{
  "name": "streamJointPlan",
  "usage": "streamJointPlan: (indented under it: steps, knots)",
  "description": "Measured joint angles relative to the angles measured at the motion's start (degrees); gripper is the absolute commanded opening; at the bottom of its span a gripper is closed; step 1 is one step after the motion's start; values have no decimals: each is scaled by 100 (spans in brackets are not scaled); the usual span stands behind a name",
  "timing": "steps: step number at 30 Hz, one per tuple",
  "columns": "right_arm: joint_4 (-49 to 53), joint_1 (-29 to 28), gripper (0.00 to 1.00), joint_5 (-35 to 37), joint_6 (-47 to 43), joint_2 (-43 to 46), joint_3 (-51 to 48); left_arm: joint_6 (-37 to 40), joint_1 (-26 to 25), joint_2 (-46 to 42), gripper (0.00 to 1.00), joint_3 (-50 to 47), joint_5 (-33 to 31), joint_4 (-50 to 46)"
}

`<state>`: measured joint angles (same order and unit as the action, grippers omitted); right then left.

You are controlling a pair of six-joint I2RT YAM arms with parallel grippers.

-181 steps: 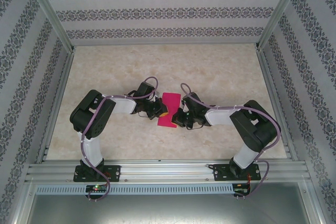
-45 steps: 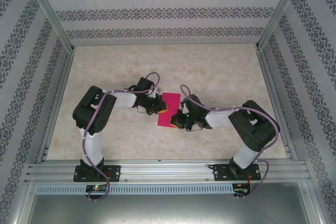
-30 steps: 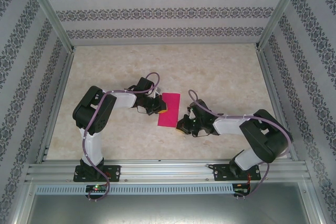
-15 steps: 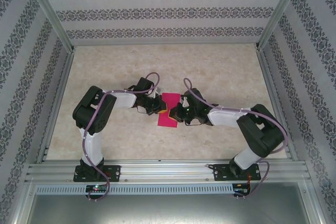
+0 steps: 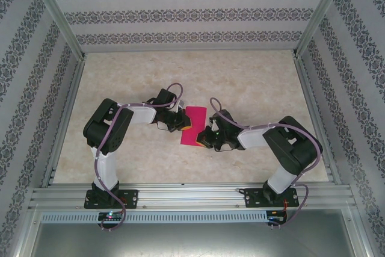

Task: Fold a paper plane with a square sheet of paper (pick it up from the middle)
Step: Fold the triangle a second time at the center of the table.

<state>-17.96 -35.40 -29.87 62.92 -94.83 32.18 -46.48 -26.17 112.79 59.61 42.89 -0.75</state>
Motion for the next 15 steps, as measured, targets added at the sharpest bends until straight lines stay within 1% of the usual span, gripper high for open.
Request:
streamJointPlan:
  steps: [6, 15]
  knots:
    - [57, 0, 6, 28, -4, 234, -57, 0, 0, 0, 6, 0, 0, 0]
    - [-20, 0, 5, 26, 37, 157, -181, 0, 0, 0, 6, 0, 0, 0]
